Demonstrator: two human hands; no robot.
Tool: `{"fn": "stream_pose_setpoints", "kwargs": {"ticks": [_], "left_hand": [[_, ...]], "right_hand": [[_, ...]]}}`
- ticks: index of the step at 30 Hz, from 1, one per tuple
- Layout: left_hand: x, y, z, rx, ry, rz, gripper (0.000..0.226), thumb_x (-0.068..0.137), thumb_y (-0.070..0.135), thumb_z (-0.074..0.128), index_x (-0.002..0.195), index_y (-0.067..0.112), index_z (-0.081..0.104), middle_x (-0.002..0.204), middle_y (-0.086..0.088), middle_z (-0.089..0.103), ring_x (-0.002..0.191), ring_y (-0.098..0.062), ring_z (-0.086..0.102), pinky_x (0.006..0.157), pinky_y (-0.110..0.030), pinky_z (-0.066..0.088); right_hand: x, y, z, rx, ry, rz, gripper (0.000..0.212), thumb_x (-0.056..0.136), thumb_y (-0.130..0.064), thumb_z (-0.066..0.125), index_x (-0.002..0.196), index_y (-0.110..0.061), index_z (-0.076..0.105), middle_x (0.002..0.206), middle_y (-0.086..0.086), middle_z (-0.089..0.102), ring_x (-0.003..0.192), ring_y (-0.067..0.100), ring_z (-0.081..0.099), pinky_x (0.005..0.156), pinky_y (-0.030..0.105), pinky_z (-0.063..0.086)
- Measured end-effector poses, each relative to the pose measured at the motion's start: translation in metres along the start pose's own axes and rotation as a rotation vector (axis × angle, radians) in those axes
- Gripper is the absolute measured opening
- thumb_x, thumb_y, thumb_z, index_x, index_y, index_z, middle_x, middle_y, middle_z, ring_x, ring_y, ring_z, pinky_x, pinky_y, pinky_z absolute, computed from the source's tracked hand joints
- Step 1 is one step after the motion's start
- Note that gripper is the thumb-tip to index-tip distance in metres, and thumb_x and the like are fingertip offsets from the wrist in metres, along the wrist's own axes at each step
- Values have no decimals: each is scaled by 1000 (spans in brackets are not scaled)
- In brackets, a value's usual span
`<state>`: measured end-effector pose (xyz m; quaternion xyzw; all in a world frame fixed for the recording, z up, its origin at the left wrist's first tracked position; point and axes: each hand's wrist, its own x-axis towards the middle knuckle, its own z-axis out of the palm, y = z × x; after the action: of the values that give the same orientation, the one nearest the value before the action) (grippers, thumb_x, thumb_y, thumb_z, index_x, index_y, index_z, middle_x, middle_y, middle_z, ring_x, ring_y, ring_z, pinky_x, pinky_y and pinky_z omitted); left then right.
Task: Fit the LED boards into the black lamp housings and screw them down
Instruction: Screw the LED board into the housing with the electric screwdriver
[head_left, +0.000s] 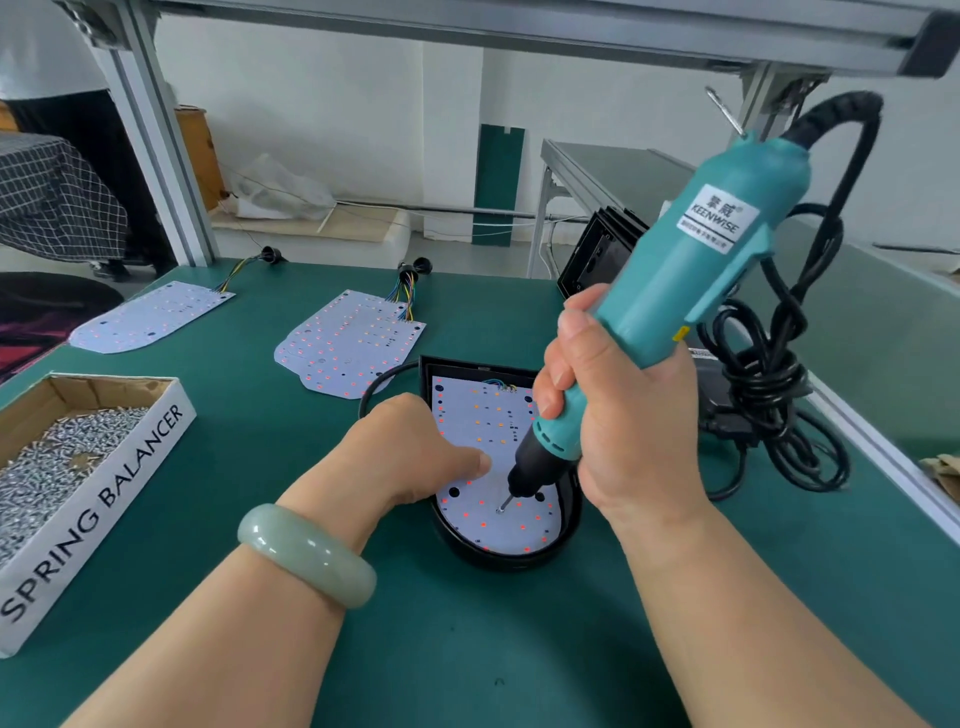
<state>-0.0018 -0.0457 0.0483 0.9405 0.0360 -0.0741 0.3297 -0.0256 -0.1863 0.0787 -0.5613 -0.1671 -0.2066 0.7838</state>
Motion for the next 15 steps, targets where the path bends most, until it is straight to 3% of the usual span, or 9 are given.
{"fn": "stream_pose_setpoints", "kwargs": {"ticks": [4,10,15], "left_hand": [[0,1,0,0,1,-10,43,71,35,77,63,15,40,60,1,39,52,-19,35,50,-26,28],[3,1,1,-15,-21,3,53,72,32,76,57,17,28,51,4,25,44,-17,21,43,-21,17],[3,0,3,-37,-25,-12,48,73,30,75,58,16,31,52,3,28,47,-19,24,46,-23,20]], "right_hand": [[1,0,-2,62,-60,39,26,81,-11,55,64,-30,58,45,-6,44,37,14,40,47,22,37],[-4,3,8,-41,-146,1,28,78,-6,55,62,-30,56,41,-6,42,35,15,37,45,21,37],[-5,3,6,-12,-136,7,31,79,-5,54,61,-30,54,43,-10,42,35,13,37,45,22,37]]}}
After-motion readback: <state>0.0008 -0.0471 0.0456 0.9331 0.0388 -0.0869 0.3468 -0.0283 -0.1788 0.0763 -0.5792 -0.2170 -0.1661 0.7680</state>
